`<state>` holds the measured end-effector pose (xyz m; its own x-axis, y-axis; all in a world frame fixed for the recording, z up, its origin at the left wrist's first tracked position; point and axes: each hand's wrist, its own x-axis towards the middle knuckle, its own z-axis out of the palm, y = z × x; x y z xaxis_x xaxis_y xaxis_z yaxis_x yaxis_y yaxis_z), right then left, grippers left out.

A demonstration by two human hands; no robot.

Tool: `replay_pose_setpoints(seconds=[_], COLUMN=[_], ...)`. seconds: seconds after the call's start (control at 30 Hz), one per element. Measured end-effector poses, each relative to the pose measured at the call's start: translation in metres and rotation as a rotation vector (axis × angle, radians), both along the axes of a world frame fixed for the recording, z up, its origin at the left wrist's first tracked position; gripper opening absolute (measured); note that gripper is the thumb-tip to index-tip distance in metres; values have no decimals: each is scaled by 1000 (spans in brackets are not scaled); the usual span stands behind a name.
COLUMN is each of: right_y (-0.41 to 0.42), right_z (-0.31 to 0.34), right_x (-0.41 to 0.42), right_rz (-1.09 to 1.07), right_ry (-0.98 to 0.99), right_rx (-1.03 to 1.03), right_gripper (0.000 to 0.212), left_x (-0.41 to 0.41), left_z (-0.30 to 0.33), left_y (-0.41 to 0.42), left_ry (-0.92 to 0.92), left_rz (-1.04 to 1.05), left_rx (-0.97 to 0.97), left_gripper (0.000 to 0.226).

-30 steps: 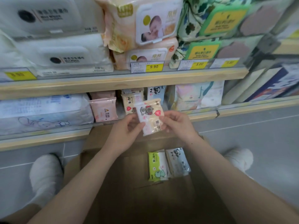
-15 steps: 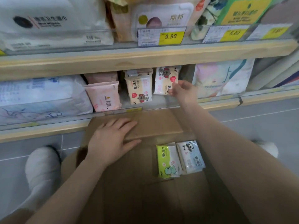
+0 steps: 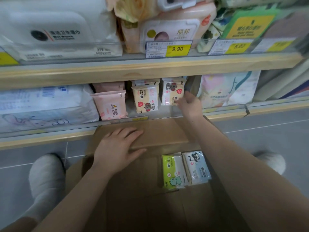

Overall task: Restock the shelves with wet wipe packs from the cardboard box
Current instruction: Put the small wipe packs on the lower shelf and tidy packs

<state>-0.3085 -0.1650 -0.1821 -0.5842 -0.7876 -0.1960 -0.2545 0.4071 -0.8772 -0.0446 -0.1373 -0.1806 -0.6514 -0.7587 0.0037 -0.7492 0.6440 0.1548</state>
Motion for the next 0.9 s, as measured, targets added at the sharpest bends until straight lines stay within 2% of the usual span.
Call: replay_pose_setpoints(seconds=[0.2, 0.3, 0.37, 0.5, 0.67, 0.9], right_y=[61, 107, 140, 190, 221, 221], right_z=[43, 63, 67, 36, -23, -65], right_x=[1, 6, 11, 24, 38, 21], right_rz=[50, 13, -13, -102, -124, -204], right_ry=[13, -25, -41, -106, -159, -53], right_rx=[2, -16, -16, 42, 201, 389], right_gripper=[32, 22, 18, 11, 9, 42], left_x=[-2, -8, -16, -28, -27, -27], left_z=[4, 6, 6, 4, 0, -10], left_y=[10, 21, 31, 51, 57, 56], left_ry=[-25, -54, -47, -5, 33, 81], left_rz=[29, 72, 117, 188, 223, 229], left_rx=[20, 0, -28, -73, -80, -115], left_gripper=[63, 61, 53, 44, 48, 46])
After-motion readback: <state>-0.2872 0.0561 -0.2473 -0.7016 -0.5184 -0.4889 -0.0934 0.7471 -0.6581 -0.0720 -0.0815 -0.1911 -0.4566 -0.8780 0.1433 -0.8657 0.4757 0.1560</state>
